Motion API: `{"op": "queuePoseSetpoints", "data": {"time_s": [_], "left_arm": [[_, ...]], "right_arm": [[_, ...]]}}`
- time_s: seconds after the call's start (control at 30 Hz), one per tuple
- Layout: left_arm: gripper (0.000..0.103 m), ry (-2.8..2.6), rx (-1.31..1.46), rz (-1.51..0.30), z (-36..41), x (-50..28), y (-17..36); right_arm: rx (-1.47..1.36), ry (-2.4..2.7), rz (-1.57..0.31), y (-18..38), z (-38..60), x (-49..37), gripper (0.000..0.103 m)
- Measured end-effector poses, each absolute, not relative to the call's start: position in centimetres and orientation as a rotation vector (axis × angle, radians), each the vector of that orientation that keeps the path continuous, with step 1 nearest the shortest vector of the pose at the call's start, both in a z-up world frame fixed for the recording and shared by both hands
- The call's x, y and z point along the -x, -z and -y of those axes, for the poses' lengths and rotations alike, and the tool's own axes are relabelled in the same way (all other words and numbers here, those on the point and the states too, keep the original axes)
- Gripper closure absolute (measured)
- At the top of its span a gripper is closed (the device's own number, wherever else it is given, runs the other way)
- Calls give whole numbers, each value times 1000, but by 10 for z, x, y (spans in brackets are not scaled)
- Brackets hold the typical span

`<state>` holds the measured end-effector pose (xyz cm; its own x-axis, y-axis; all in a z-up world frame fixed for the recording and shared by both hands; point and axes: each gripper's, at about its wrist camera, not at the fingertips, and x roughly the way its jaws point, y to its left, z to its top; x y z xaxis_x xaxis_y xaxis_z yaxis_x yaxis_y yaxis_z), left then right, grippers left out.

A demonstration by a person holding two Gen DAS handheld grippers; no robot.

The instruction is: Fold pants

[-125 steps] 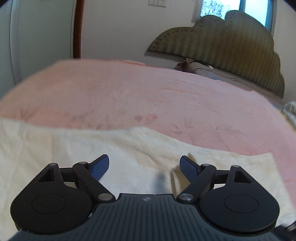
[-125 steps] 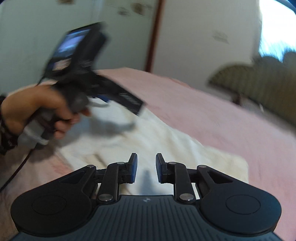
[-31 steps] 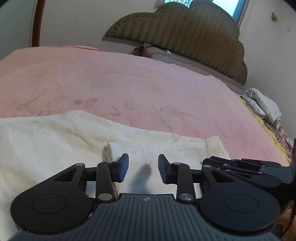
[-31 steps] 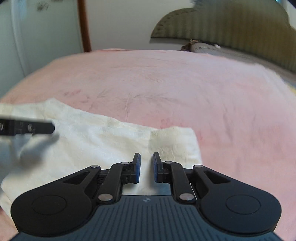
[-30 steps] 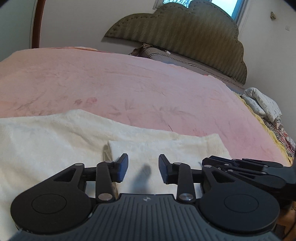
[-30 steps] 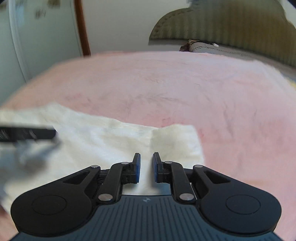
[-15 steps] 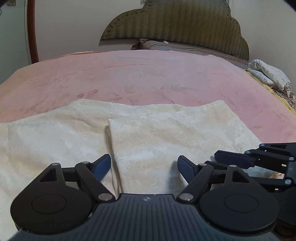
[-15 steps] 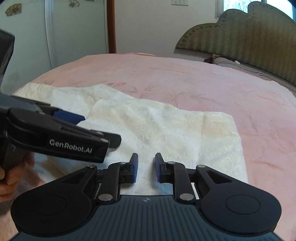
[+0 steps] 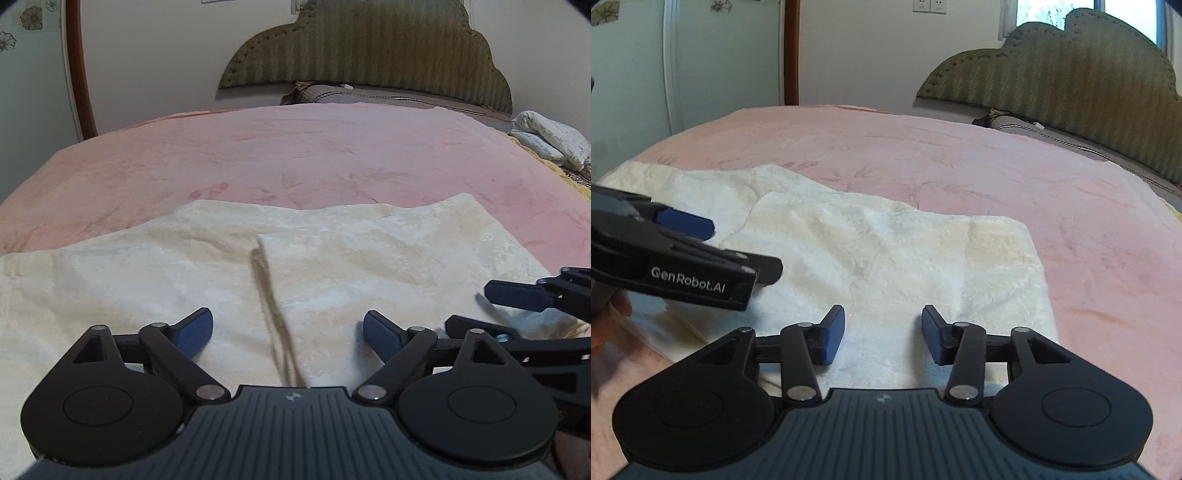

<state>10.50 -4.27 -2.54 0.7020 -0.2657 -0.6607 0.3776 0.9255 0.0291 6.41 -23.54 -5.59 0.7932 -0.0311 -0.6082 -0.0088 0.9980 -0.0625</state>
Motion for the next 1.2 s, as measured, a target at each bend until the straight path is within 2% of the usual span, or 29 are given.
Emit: {"op": "queuePoseSetpoints", "data": {"time_s": [0.1, 0.3, 0.37, 0.47, 0.5, 0.67, 1.2], "left_arm": [[9, 350, -152, -704, 33, -106, 24], [8, 305, -135, -705, 15, -104, 23], [6, 292, -121, -701, 8, -104, 23], [2, 257, -113, -686, -1, -102, 26], [2, 241, -119, -683, -3, -101, 28], [0, 207, -139, -667, -7, -98, 38], [0, 200, -124, -656, -11, -89, 42]], "right_arm": [[47, -9, -622, 51, 230, -58, 57], [143, -24, -656, 62, 211, -63, 38], [160, 10, -641, 65, 209, -64, 21], [135, 55, -612, 72, 215, -63, 3], [104, 72, -604, 74, 219, -63, 0], [14, 58, -618, 77, 233, -65, 0], [-10, 55, -620, 77, 235, -67, 0]]}}
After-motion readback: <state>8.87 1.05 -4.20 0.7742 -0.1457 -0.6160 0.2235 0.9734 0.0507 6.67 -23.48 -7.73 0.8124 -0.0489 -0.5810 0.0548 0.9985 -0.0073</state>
